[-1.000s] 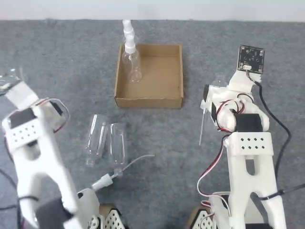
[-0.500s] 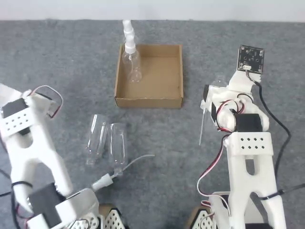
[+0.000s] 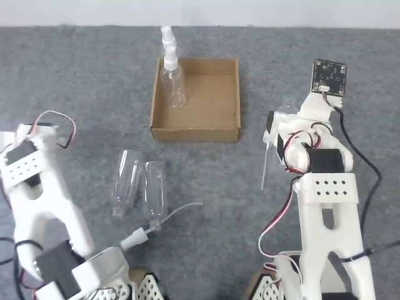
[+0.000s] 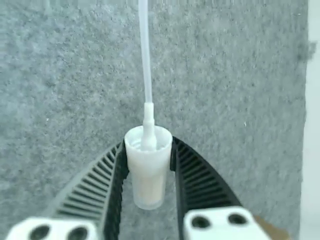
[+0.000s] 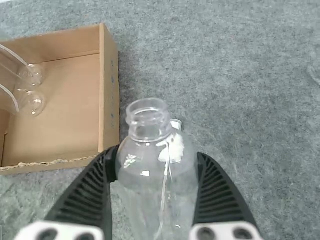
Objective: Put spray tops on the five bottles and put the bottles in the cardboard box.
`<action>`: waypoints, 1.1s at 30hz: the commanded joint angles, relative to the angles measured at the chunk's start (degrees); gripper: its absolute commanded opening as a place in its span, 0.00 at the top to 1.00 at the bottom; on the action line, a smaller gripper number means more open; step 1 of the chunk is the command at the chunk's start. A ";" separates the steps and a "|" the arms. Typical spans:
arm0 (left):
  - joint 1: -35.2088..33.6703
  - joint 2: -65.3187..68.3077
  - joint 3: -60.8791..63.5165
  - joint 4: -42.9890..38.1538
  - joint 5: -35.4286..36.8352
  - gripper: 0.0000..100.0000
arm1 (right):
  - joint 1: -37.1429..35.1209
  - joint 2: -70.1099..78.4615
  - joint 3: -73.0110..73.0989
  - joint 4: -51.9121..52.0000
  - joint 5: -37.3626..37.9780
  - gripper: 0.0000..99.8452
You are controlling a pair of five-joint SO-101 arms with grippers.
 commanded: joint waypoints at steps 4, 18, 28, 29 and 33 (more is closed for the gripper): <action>-0.26 -0.70 -0.66 -1.23 2.02 0.94 | 0.48 -2.59 -1.85 -1.54 -0.26 0.98; -0.26 -0.70 -1.01 0.97 3.87 0.86 | 0.48 -2.59 -1.85 -1.54 -0.26 0.98; -0.44 -0.70 -1.36 0.88 3.52 0.86 | 0.48 -2.59 -1.85 -1.54 -0.26 0.98; -0.44 -0.70 -2.07 1.23 3.34 0.86 | 0.48 -2.59 -1.85 -1.54 -0.26 0.98; -1.05 -0.70 -7.08 7.03 -0.97 0.86 | 0.48 -2.59 -1.85 -1.54 -0.26 0.98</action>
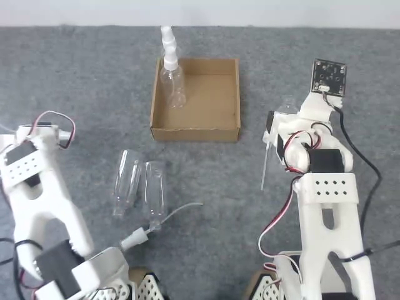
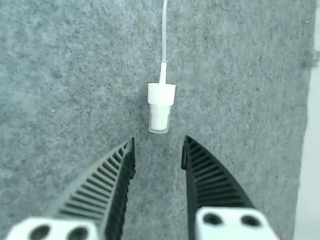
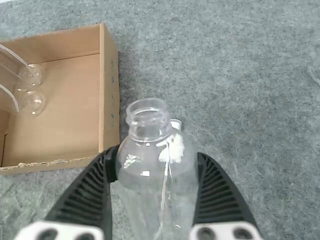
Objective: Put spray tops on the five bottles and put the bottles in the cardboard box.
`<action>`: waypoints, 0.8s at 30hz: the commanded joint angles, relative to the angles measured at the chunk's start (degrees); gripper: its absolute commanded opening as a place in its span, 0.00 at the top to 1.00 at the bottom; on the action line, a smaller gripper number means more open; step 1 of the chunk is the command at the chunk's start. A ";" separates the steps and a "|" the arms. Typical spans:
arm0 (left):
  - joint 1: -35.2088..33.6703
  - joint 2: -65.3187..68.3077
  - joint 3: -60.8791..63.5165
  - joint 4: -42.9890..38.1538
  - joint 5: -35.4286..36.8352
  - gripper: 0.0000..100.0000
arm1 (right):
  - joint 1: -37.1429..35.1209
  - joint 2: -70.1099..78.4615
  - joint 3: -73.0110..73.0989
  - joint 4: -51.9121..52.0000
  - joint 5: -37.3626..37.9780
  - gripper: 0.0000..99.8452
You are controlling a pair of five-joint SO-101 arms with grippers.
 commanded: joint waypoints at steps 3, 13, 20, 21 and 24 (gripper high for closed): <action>-1.58 -0.26 -11.12 9.58 -6.07 0.86 | 0.48 -2.59 -1.85 -1.54 -0.26 0.98; -7.12 -0.09 -23.34 13.71 -39.47 0.99 | 0.48 -2.59 -1.85 -1.54 -0.26 0.98; -7.56 -0.09 -23.34 14.15 -61.98 0.99 | 0.48 -2.59 -1.85 -1.54 -0.26 0.98; -7.74 -0.09 -23.34 14.95 -66.46 0.99 | 0.48 -2.59 -1.85 -1.54 -0.26 0.98; -7.74 0.00 -23.43 15.74 -75.69 0.99 | 0.48 -2.59 -1.85 -1.54 -0.26 0.98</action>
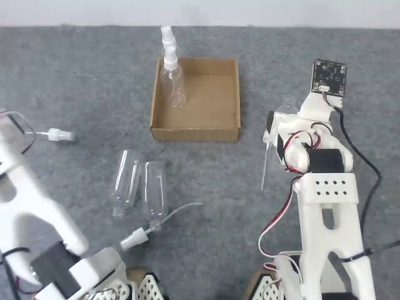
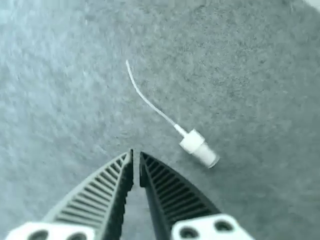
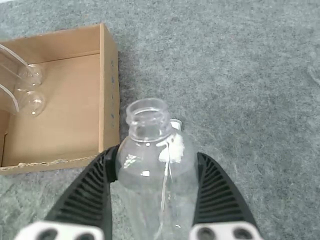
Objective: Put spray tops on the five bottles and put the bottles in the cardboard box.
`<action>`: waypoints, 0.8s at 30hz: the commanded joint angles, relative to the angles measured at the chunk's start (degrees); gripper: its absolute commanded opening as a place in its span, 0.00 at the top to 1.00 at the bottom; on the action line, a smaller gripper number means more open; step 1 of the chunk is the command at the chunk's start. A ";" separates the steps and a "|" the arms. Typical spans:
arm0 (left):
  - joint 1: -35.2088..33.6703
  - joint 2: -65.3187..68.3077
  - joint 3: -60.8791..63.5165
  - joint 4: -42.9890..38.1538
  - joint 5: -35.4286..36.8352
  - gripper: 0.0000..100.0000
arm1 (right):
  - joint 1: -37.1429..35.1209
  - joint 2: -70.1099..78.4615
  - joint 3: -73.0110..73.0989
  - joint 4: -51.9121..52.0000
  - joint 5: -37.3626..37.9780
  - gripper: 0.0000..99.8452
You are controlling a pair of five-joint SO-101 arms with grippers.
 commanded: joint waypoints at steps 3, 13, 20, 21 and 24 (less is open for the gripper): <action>0.00 -0.35 -3.56 0.79 -15.30 0.99 | 0.48 -2.59 -1.85 -1.54 -0.26 0.98; 4.31 -0.35 -3.65 5.36 -31.38 0.99 | 0.48 -2.59 -1.85 -1.54 -0.26 0.98; 5.45 4.40 -11.65 10.29 -36.13 0.99 | 0.48 -2.59 -1.85 -1.54 -0.26 0.98; 5.45 6.77 -14.29 12.13 -36.84 0.99 | 0.48 -2.59 -1.85 -1.54 -0.26 0.98; 5.45 15.03 -23.87 19.08 -39.74 0.99 | 0.48 -2.59 -1.85 -1.54 -0.26 0.98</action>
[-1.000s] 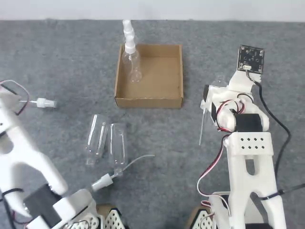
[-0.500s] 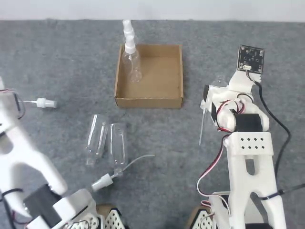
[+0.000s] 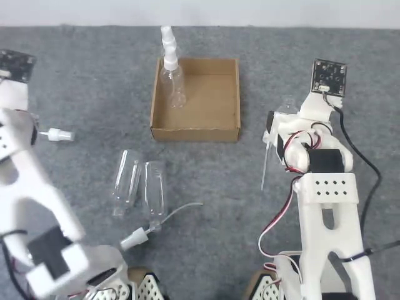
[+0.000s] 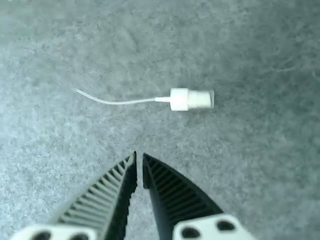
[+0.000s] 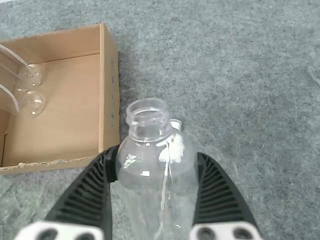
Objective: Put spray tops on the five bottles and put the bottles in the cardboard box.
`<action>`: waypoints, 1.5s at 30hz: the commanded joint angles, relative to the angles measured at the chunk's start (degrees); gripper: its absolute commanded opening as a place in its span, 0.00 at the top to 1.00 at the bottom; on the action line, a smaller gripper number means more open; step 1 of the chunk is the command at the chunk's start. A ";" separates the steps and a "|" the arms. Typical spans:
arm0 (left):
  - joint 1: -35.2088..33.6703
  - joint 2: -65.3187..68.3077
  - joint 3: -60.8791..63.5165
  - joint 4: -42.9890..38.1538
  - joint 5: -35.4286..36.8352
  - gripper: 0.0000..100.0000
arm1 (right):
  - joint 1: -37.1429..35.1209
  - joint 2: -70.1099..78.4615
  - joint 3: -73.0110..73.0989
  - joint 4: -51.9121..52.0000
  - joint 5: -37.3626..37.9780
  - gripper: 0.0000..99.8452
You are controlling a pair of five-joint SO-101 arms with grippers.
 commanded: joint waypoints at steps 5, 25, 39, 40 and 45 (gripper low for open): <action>0.26 17.93 -28.70 17.41 -12.48 0.99 | 0.48 -2.59 -1.85 -1.54 -0.26 0.98; 0.18 41.14 -54.90 25.93 -38.95 0.84 | 0.48 -2.51 0.97 -6.64 -0.18 0.98; 2.55 48.97 -55.25 24.09 -51.08 0.82 | 0.48 -2.51 0.97 -6.64 -0.18 0.98; 2.90 49.49 -55.25 23.12 -51.08 0.82 | 0.48 -2.51 0.97 -6.64 -0.18 0.98; 3.43 51.96 -55.25 18.64 -52.75 0.82 | 0.48 -2.51 1.05 -6.64 -0.18 0.98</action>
